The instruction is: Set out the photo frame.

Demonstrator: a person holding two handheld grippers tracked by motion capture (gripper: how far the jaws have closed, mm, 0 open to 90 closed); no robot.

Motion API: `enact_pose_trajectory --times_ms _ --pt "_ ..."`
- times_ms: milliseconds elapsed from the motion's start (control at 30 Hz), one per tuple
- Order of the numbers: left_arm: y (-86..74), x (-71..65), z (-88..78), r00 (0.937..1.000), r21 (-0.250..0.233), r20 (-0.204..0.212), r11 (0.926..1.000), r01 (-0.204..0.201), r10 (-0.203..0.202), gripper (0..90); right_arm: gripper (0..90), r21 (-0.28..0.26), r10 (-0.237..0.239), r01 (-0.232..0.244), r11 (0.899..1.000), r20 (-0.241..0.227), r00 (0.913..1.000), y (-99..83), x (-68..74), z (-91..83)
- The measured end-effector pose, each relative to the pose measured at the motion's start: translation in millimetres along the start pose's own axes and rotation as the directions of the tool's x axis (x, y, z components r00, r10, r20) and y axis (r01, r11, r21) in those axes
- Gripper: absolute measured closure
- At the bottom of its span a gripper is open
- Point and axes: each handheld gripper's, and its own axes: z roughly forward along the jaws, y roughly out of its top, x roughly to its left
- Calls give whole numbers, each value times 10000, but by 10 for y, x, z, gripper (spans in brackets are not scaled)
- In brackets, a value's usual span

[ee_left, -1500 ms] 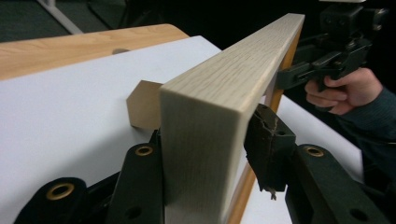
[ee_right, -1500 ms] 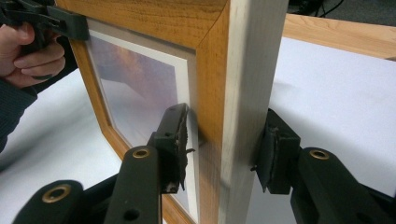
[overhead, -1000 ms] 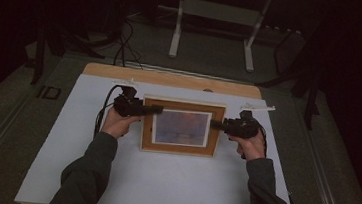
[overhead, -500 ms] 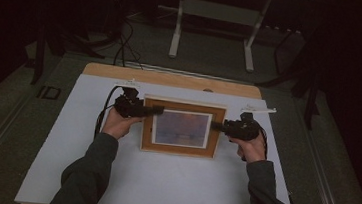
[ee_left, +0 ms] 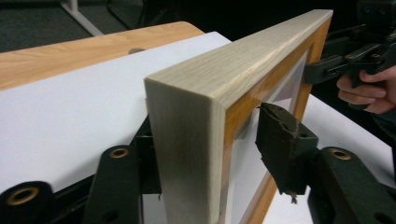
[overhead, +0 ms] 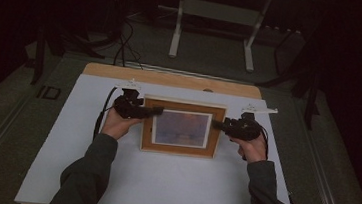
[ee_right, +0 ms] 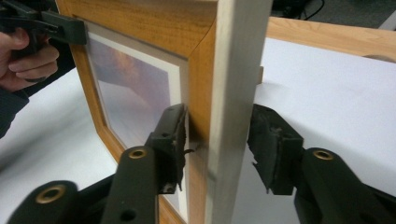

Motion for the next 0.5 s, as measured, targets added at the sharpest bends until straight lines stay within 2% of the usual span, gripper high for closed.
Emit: enact_pose_trajectory --times_ms 267,433,500 --pt "-1 -29 -66 9990 -79 -423 9999 -143 139 394 499 52 -111 110 9999 111 9999 -12 11 -24" --pt "-20 -77 -169 9957 -177 -833 9989 -428 412 384 473 98 -329 327 9994 259 9991 -20 36 -35" --pt "-28 -92 -214 9917 -260 -1157 9979 -600 566 379 463 77 -385 383 9992 298 9988 -18 44 -46"
